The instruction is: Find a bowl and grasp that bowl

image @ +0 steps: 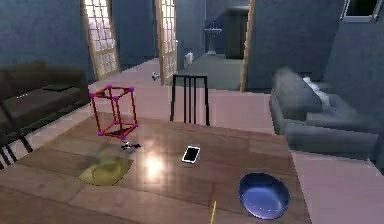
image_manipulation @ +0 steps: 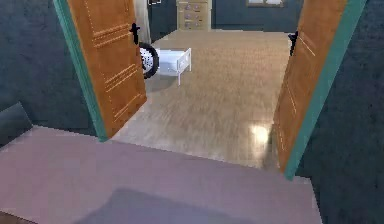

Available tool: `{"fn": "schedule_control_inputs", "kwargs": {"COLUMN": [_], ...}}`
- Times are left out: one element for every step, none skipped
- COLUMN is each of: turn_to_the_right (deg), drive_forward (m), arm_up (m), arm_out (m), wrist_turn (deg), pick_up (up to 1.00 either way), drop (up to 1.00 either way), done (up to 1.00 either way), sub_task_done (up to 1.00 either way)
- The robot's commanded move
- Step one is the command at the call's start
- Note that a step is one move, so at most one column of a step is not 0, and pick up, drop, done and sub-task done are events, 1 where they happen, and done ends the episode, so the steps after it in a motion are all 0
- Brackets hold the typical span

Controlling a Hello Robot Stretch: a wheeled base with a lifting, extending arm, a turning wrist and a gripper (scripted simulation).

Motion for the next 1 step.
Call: {"fn": "schedule_control_inputs", "kwargs": {"turn_to_the_right": [-45.0], "drive_forward": [0.0], "arm_up": [0.0], "arm_out": [0.0], "wrist_turn": [0.0], "pick_up": [0.0], "drop": [0.0], "done": [0.0], "sub_task_done": [0.0]}}
